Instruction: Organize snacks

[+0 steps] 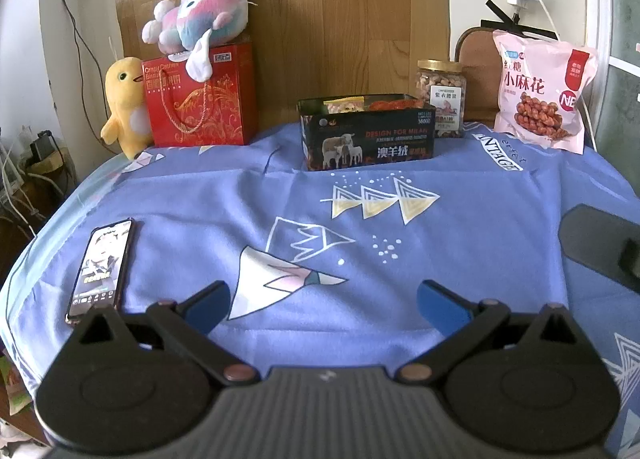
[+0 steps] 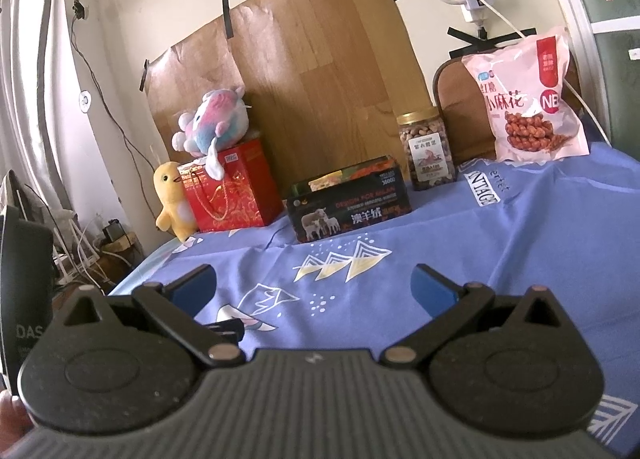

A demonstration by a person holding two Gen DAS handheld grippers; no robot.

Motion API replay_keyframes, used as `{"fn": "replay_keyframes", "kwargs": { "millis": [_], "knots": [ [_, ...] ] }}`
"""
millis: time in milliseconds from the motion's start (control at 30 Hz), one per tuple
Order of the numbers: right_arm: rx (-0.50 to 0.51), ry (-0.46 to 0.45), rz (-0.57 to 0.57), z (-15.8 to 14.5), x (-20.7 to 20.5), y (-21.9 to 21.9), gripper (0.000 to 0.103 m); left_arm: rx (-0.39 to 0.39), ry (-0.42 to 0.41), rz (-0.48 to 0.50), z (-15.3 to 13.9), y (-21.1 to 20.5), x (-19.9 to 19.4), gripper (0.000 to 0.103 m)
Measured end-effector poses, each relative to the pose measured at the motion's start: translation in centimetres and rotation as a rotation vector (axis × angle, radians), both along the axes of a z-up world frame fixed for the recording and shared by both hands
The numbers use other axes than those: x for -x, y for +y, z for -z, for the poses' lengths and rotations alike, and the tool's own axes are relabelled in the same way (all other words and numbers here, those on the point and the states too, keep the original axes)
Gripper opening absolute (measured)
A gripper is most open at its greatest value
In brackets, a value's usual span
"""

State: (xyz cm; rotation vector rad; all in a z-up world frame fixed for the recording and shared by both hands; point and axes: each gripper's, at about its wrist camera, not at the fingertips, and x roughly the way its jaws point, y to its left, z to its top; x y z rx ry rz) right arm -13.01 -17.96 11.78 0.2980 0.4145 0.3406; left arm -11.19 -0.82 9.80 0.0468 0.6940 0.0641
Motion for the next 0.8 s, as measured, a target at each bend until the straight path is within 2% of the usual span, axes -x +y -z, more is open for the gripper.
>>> {"fn": "replay_keyframes", "kwargs": {
  "millis": [800],
  "knots": [
    [0.008,0.010,-0.001,0.4,-0.2,0.1,0.103,-0.014,0.034,0.007,1.2,-0.6,-0.1,0.103]
  ]
}}
